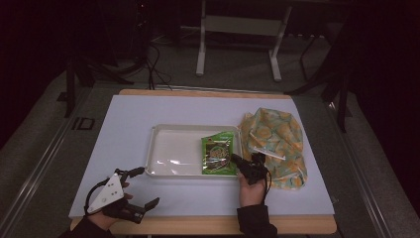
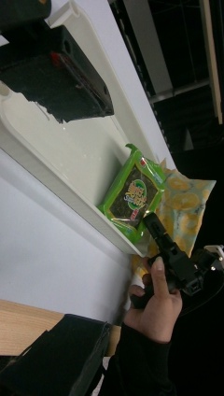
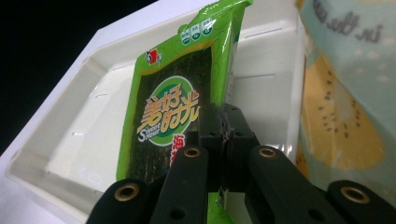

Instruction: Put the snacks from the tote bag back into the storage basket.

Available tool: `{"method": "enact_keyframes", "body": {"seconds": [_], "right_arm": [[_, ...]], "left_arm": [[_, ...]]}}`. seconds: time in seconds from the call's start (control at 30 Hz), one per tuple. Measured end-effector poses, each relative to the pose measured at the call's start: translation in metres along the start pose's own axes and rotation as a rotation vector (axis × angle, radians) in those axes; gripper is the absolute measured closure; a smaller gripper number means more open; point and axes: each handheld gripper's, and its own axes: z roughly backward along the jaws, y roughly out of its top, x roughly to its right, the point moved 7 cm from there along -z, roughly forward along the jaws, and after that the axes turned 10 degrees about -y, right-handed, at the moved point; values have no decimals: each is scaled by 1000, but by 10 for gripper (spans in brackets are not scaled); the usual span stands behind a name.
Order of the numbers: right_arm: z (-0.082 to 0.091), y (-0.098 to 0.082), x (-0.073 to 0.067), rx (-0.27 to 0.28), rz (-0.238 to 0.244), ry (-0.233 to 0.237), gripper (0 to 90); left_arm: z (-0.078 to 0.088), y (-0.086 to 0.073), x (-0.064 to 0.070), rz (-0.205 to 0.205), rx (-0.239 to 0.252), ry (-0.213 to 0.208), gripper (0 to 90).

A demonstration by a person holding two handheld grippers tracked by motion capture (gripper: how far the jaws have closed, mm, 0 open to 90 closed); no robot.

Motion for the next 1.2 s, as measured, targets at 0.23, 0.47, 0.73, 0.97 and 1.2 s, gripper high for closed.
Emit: {"method": "enact_keyframes", "body": {"seconds": [0.23, 0.47, 0.73, 0.97, 1.2], "right_arm": [[-2, 0, -1, -10, 60, -34, 794], [6, 15, -9, 19, 155, -53, 653], [15, 34, -26, 8, 242, -26, 564], [17, 62, -44, 14, 343, 9, 397], [25, 77, -50, 19, 427, 55, 220]], "left_arm": [[0, 0, 0, -1, -3, -1, 10], [0, 0, 0, 0, -4, -2, 10], [0, 0, 0, -4, -4, -1, 10], [0, 0, 0, -3, -4, -3, 10], [0, 0, 0, -2, -5, -4, 10]]}}
